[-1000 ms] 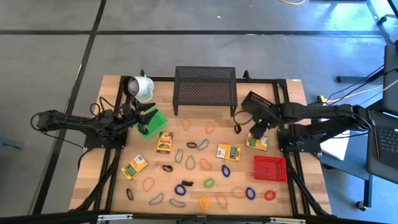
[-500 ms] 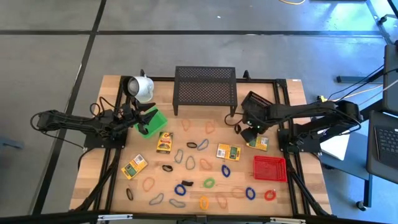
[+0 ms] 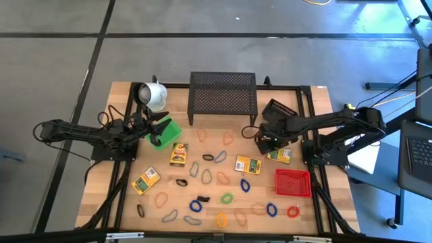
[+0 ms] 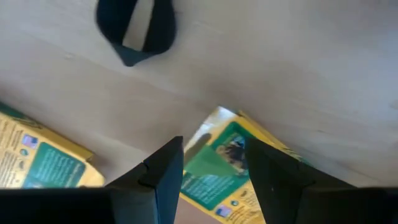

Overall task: Pick & Place Office Desk Supplies
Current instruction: Put the crayon box into the black bin

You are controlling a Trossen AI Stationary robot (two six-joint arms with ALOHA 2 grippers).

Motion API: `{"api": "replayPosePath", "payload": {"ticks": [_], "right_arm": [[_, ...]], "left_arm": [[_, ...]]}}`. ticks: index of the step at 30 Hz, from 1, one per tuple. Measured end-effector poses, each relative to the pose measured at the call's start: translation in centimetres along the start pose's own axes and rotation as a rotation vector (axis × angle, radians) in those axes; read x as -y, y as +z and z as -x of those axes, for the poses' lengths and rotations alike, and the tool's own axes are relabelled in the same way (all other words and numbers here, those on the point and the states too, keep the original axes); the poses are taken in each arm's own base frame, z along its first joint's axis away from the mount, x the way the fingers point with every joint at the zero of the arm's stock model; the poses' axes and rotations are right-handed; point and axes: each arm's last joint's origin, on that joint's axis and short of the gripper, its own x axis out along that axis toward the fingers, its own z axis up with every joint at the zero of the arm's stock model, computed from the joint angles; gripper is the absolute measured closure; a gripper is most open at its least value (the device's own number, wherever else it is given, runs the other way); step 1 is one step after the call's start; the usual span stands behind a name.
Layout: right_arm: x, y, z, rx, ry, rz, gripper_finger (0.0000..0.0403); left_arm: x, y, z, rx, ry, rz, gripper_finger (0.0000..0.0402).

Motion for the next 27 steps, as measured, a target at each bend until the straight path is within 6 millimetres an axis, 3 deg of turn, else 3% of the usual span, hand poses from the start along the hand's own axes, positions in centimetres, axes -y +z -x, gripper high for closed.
{"api": "replayPosePath", "payload": {"ticks": [16, 27], "right_arm": [[-1.0, -1.6, -0.2, 0.151, -0.043, 0.010, 0.0230], [-1.9, -3.0, -2.1, 0.137, -0.134, 0.049, 0.0230]], "left_arm": [[0.0, 0.0, 0.0, -0.001, 0.000, -0.008, 0.0244], [0.0, 0.0, 0.0, -0.001, 0.000, -0.008, 0.0243]]}}
